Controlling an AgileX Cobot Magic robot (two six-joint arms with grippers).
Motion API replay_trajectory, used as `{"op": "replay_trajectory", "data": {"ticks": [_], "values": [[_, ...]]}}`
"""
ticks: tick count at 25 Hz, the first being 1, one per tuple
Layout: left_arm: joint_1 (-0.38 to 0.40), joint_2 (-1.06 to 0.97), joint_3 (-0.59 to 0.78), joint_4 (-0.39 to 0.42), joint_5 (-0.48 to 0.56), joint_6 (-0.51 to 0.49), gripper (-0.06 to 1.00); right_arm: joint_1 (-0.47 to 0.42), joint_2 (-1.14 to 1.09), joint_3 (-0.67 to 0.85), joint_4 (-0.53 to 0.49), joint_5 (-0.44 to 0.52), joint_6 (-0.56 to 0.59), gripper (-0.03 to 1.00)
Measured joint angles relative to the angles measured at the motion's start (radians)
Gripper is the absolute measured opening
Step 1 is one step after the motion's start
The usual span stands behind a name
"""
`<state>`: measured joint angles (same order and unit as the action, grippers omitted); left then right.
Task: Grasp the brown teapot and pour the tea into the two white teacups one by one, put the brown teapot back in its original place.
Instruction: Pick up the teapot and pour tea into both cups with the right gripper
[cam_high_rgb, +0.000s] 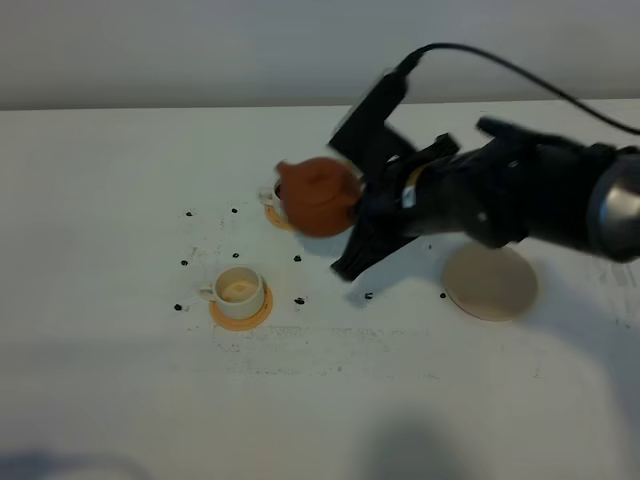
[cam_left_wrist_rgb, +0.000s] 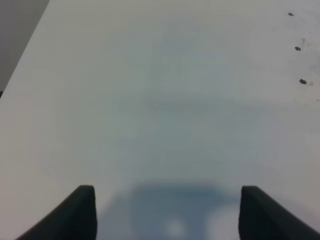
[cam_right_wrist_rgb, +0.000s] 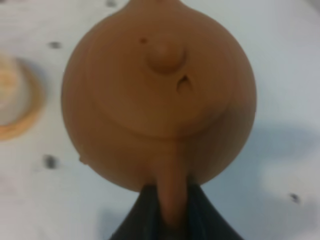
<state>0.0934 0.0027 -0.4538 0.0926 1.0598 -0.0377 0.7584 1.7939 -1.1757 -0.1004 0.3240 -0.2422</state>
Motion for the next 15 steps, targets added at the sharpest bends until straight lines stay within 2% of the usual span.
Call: {"op": "replay_trajectory", "data": {"ticks": [4, 10, 15], "values": [[0.0, 0.0, 0.0, 0.0, 0.0, 0.0, 0.57, 0.05, 0.002, 0.001, -0.03, 0.004, -0.014, 0.09], [0.0, 0.0, 0.0, 0.0, 0.0, 0.0, 0.57, 0.062, 0.032, 0.056, -0.133, 0.002, -0.015, 0.09], [0.0, 0.0, 0.0, 0.0, 0.0, 0.0, 0.57, 0.074, 0.033, 0.114, -0.16, -0.006, -0.015, 0.09]]}}
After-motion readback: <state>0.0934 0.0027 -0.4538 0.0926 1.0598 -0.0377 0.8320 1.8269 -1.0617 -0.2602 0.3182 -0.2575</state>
